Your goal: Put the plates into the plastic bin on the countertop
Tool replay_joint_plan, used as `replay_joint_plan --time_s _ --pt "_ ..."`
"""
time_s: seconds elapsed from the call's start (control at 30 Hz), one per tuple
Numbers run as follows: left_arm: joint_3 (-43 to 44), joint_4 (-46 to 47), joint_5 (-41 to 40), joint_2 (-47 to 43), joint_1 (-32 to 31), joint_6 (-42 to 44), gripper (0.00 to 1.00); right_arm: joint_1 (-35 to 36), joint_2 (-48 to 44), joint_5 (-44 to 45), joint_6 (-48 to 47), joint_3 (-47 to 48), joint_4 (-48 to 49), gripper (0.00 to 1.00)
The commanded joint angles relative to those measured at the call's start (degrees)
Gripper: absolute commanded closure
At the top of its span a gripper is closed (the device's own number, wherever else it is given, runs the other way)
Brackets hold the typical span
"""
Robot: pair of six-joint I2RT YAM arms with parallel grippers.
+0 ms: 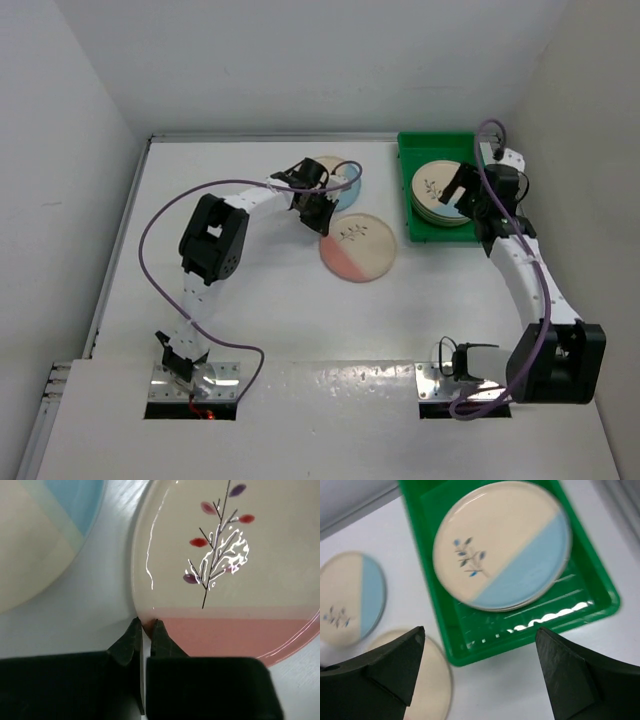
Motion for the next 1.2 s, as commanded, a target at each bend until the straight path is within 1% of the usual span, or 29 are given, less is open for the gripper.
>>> replay_joint_plan --time_s 0.0,0.03,0.07,0.1,0.13,0.17,0.2,0.23,0.27,0.3,0.33,0.4,0.43,0.6,0.63,0.7,0.73,0.77,0.8,0.83,0.87,1.0,1.03,1.1,1.13,1.17 --pt "-2.0 -3.4 2.4 3.3 -1.4 1.2 1.0 2.9 0.1 -6.6 -6.7 -0.8 1.5 0.1" --pt "-2.0 -4.1 3.2 2.8 -1.4 2.6 1.0 3.4 0.9 -16.5 -8.9 -0.8 1.0 0.04" --pt "-2.0 -4.1 4.5 2.2 -1.4 3.7 1.0 3.7 2.0 -20.1 -9.9 -0.5 0.0 0.0" --pt "-2.6 -4.7 5.4 1.4 -1.4 4.7 1.0 5.3 5.6 -30.3 -12.8 -0.2 -1.8 0.0" --pt "-2.6 -4.7 6.5 -1.0 -0.7 7.5 1.0 5.9 7.2 -33.8 -13.9 0.7 -3.1 0.0" --pt "-3.3 -5.3 8.2 -2.8 -0.1 9.0 1.0 8.1 11.4 -39.6 -15.7 1.6 -6.6 0.0" --pt "-3.3 -5.3 8.3 -4.7 -0.1 10.8 1.0 9.2 12.7 -40.1 -16.9 2.3 -7.7 0.0" --pt "-4.1 -5.3 8.3 -6.9 -0.1 14.6 1.0 10.2 13.6 -39.9 -17.6 2.3 -8.3 0.0" --pt "-4.8 -5.3 8.3 -11.1 -0.1 16.3 1.0 13.3 15.0 -40.0 -18.3 2.3 -8.2 0.0" --pt "-6.1 -5.3 8.3 -13.0 -0.1 18.0 1.0 14.1 16.4 -40.1 -17.8 1.4 -7.4 0.0" --pt "-6.7 -5.3 8.3 -14.6 -0.1 20.1 1.0 15.8 17.5 -42.0 -17.3 0.7 -6.4 0.0" --pt "-8.1 -5.3 8.8 -17.8 -0.1 20.6 1.0 16.3 19.1 -45.7 -14.3 -2.0 -0.1 0.0" --pt "-8.1 -5.3 8.8 -18.3 -0.1 20.7 1.0 17.7 21.8 -49.9 -12.6 -2.4 2.7 0.0" --pt "-11.5 -5.3 9.3 -19.5 -0.1 21.4 1.0 23.0 28.8 -50.2 -9.7 -4.4 9.6 0.0" --pt "-12.1 -5.3 9.3 -20.1 -0.1 21.4 1.0 23.9 31.6 -50.2 -8.3 -4.2 9.5 0.07" --pt "-12.7 -5.3 9.3 -20.1 -0.1 21.4 1.0 24.2 33.4 -51.7 -7.3 -4.2 13.8 0.2" --pt "-13.2 -4.8 9.3 -20.1 -0.1 21.4 1.0 24.1 34.1 -52.4 -5.0 -4.2 14.7 0.27" --pt "-13.2 -4.8 9.3 -20.1 -0.1 21.4 1.0 24.2 34.2 -54.1 -4.3 -4.4 15.5 0.55" --pt "-13.2 -4.8 8.8 -20.1 -0.1 20.9 1.0 24.1 34.2 -54.4 -2.8 -4.9 18.0 0.7" --pt "-13.2 -4.2 8.8 -20.1 -0.1 20.9 1.0 24.2 33.6 -54.4 -2.0 -4.9 18.4 0.92" --pt "-13.2 -4.2 8.8 -20.1 0.4 20.9 1.0 24.1 32.8 -54.2 -1.6 -5.0 18.8 0.99" --pt "-12.2 -4.2 7.7 -20.1 1.9 18.8 1.0 22.8 30.2 -54.6 -1.6 -2.8 16.2 1.0" --pt "-11.4 -4.2 7.7 -20.1 2.8 18.1 0.96 22.6 29.2 -55.2 -1.6 -2.1 14.8 1.0" --pt "-8.6 -4.2 6.9 -20.6 4.8 15.6 0.84 20.3 27.5 -55.2 -1.1 0.1 13.0 1.0" --pt "-7.5 -4.2 7.8 -21.1 5.6 14.9 0.7 19.3 26.4 -55.1 -0.2 2.2 12.1 1.0" --pt "-5.3 -4.2 7.8 -21.7 7.1 14.1 0.66 18.4 25.5 -55.3 1.7 2.6 12.4 1.0"
